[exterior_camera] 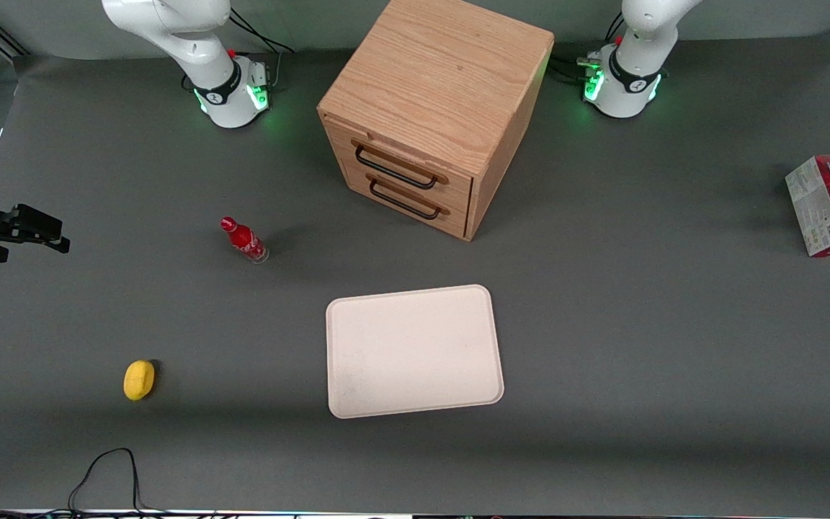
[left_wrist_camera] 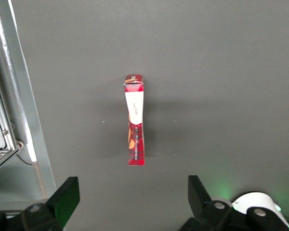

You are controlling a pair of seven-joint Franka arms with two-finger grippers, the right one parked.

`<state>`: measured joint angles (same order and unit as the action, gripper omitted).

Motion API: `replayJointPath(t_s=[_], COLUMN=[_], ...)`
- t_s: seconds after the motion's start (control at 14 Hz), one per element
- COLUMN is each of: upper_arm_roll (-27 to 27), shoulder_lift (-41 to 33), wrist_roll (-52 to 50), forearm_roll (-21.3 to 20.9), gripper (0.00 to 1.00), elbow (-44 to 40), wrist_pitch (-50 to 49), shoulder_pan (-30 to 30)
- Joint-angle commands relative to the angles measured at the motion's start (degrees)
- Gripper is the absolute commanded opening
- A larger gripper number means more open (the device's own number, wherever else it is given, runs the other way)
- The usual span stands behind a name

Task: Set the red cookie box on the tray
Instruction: 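Close the left gripper around the cookie box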

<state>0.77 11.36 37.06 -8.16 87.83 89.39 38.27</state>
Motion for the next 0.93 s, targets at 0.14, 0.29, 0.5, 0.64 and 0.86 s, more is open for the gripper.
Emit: replayJointPath(t_s=[0.14, 0.29, 0.5, 0.64, 0.86], upper_arm_roll=[0.7, 0.6, 0.5, 0.5, 0.5], shoulder_lift=[-3.0, -2.7, -2.4, -1.0, 1.9], wrist_roll=[0.6, -0.1, -3.0, -2.8, -2.4], forearm_roll=[-1.9, -1.9, -1.9, -1.9, -1.9], gripper=[1.00, 1.00, 1.00, 1.00, 1.00], elbow=[18.6, 25.1, 34.1, 37.0, 38.2], wrist_pitch=[16.2, 24.0, 35.8, 40.7, 44.5], shoulder_pan=[2.9, 3.2, 4.0, 5.7, 7.1])
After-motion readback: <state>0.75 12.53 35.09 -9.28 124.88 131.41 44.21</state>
